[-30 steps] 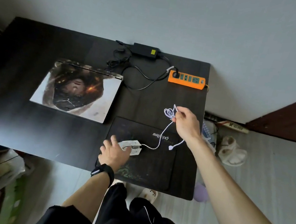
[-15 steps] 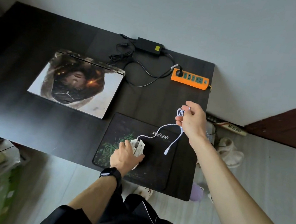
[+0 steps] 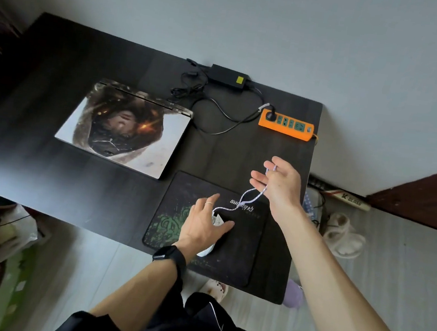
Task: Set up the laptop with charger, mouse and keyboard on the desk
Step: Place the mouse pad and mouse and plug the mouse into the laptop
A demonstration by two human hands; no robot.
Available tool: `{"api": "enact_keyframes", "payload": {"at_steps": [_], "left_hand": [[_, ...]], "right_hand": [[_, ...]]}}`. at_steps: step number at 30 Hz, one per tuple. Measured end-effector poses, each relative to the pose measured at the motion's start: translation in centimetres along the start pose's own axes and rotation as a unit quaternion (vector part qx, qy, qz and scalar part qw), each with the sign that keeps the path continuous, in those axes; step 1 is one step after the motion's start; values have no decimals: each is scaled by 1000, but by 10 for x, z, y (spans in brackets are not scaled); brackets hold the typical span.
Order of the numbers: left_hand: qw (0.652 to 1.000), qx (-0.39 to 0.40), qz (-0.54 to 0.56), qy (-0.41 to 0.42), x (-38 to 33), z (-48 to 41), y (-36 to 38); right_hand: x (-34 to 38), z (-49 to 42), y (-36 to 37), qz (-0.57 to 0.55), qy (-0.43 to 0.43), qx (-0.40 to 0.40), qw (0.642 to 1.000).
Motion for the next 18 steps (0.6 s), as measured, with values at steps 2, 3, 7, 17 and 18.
{"api": "enact_keyframes", "payload": {"at_steps": [2, 3, 7, 17, 18], "left_hand": [[999, 16, 1, 46, -25, 1, -1], [997, 25, -17, 67, -34, 2, 1], [996, 85, 22, 27, -22, 1, -10], [963, 122, 231, -67, 51, -38, -117], [964, 128, 221, -70, 52, -44, -124]], "right_hand": [[1, 5, 10, -48, 28, 2, 998], [2, 5, 14, -72, 42, 0, 997], [8, 2, 20, -110, 63, -19, 992], [-56, -47, 54, 157, 5, 97, 983], [-67, -50, 62, 198, 3, 120, 973]]}}
Point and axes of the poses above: each hand's wrist, its own z-axis away from the middle knuckle, its own y-axis out of the palm, x = y × z, the point moved 7 cm from there along -z, towards the middle knuckle, and after that the axes turned 11 degrees about -y, right-handed, at the moved point
